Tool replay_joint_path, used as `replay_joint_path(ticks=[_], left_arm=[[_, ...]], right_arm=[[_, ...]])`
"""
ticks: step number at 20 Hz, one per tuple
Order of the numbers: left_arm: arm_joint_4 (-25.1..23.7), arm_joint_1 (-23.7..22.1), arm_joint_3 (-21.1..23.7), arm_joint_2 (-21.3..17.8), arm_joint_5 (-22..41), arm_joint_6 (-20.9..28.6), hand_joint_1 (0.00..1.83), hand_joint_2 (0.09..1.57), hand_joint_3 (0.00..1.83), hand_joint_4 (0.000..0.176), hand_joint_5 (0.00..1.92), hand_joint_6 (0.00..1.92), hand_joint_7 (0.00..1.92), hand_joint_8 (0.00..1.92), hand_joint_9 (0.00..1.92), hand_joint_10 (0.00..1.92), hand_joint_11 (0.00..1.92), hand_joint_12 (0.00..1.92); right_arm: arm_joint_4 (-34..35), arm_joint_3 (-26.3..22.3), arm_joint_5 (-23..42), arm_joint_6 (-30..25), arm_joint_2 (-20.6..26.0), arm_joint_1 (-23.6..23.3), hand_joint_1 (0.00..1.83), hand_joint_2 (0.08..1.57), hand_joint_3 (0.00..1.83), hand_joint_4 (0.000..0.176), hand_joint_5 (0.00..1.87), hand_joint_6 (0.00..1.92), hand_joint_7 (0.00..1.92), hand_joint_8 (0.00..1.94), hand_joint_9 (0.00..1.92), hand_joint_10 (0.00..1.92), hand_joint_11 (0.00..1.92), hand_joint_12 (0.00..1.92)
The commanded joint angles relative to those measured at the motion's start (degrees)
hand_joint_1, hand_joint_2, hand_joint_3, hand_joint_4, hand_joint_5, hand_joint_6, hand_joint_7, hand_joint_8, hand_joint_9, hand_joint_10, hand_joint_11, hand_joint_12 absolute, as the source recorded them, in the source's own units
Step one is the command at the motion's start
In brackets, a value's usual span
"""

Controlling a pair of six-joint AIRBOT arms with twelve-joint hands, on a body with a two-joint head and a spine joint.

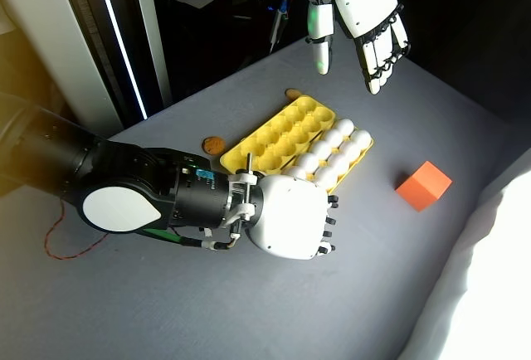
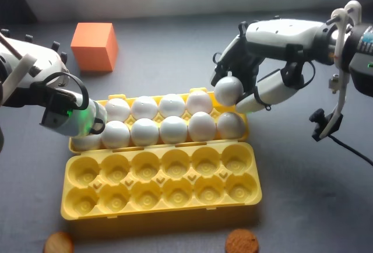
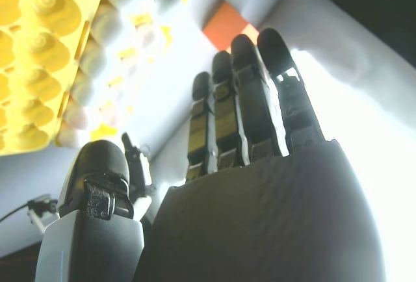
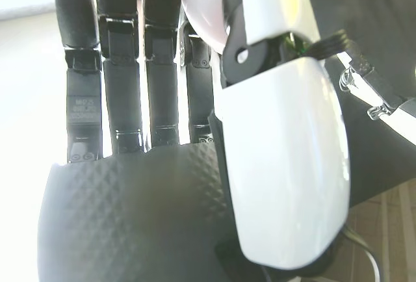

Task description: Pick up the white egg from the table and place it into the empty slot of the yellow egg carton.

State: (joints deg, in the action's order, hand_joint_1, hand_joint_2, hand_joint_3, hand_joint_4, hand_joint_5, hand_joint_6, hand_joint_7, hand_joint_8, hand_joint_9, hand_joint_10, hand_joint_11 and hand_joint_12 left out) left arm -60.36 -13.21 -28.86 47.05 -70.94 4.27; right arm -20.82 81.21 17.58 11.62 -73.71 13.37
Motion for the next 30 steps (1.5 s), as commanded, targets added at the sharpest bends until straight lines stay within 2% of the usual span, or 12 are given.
replay_joint_path(ticks=[1,3,4,5,6,7,8,9,22,25,27,30], left_arm=[[-4.94,-0.54,-0.05,-0.36,-0.40,-0.23,0.00,1.30,0.00,0.000,0.25,0.00,0.33,0.01,0.38,0.01,0.00,1.03],[-4.94,-0.54,-0.05,-0.33,-0.50,-0.22,0.00,1.30,0.00,0.000,0.25,0.00,0.33,0.00,0.38,0.01,0.00,1.03],[-4.94,-0.54,-0.05,-0.33,-0.51,-0.22,0.00,1.30,0.00,0.000,0.27,0.01,0.35,0.01,0.41,0.02,0.00,1.07],[-4.94,-0.54,-0.06,-0.33,-0.51,-0.22,0.00,1.30,0.00,0.000,0.27,0.00,0.35,0.01,0.41,0.01,0.00,1.08],[-4.94,-0.54,-0.06,-0.32,-0.51,-0.22,0.00,1.30,0.00,0.000,0.28,0.01,0.37,0.01,0.42,0.01,0.00,1.11],[-4.94,-0.54,-0.06,-0.32,-0.51,-0.22,0.00,1.30,0.00,0.000,0.27,0.00,0.36,0.00,0.41,0.01,0.00,1.09],[-4.94,-0.54,-0.06,-0.32,-0.51,-0.22,0.00,1.30,0.00,0.000,0.27,0.00,0.36,0.00,0.41,0.01,0.00,1.09],[-4.94,-0.54,-0.06,-0.32,-0.51,-0.22,0.00,1.30,0.00,0.000,0.28,0.00,0.36,0.00,0.41,0.01,0.00,1.07],[-4.94,-0.54,-0.06,-0.32,-0.51,-0.21,0.00,1.31,0.00,0.000,0.25,0.00,0.32,0.00,0.38,0.00,0.00,1.03],[-4.95,-0.62,-0.07,-0.33,-0.51,-0.19,0.00,1.30,0.00,0.000,0.26,0.00,0.33,0.00,0.37,0.00,0.00,1.04],[-4.95,-0.66,-0.07,-0.33,-0.49,-0.19,0.00,1.30,0.00,0.000,0.27,0.00,0.34,0.00,0.39,0.01,0.00,1.06],[-4.95,-0.68,-0.07,-0.35,-0.34,-0.21,0.00,1.30,0.00,0.000,0.27,0.01,0.35,0.01,0.40,0.01,0.00,1.06]], right_arm=[[1.08,0.23,5.61,-0.20,0.55,-0.03,1.23,1.10,0.00,0.022,1.00,0.99,1.06,0.85,1.00,0.54,0.51,1.29],[1.08,0.27,5.71,0.43,0.53,0.09,1.23,1.09,0.00,0.020,1.03,0.95,1.04,0.85,0.98,0.52,0.50,1.28],[1.08,0.40,5.83,0.59,0.54,0.09,1.22,1.11,0.01,0.000,1.00,1.03,0.96,0.95,0.91,0.50,0.45,1.32],[1.14,0.56,5.95,0.59,0.54,0.09,1.21,1.12,0.00,0.017,0.95,1.09,0.99,0.93,0.90,0.49,0.45,1.33],[1.25,0.59,5.95,0.59,0.55,0.09,1.16,1.12,0.00,0.000,0.95,1.04,0.93,0.49,0.88,0.42,0.45,1.30],[1.28,0.57,5.95,0.59,0.55,0.13,1.07,1.05,0.00,0.000,0.74,0.28,0.88,0.12,0.80,0.27,0.33,1.32],[1.28,0.57,5.94,0.59,0.55,0.17,1.07,1.05,0.00,0.000,0.74,0.28,0.88,0.12,0.80,0.27,0.33,1.32],[1.28,0.57,5.94,0.59,0.56,0.18,1.03,1.05,0.00,0.000,0.75,0.07,0.83,0.01,0.76,0.17,0.27,1.31],[1.06,-1.29,5.91,0.36,3.92,-2.49,0.85,1.10,0.00,0.000,0.55,0.00,0.58,0.00,0.55,0.03,0.02,1.29],[-6.81,-5.52,6.95,0.49,8.67,-4.49,0.75,1.11,0.00,0.000,0.31,0.00,0.33,0.00,0.34,0.00,0.00,1.00],[-12.47,-8.87,7.17,3.68,11.86,-5.15,0.75,1.11,0.00,0.000,0.31,0.00,0.30,0.01,0.31,0.00,0.00,0.93],[-14.96,-14.82,7.26,19.93,17.10,-4.91,0.79,1.10,0.00,0.000,0.29,0.01,0.27,0.01,0.27,0.01,0.00,0.80]])
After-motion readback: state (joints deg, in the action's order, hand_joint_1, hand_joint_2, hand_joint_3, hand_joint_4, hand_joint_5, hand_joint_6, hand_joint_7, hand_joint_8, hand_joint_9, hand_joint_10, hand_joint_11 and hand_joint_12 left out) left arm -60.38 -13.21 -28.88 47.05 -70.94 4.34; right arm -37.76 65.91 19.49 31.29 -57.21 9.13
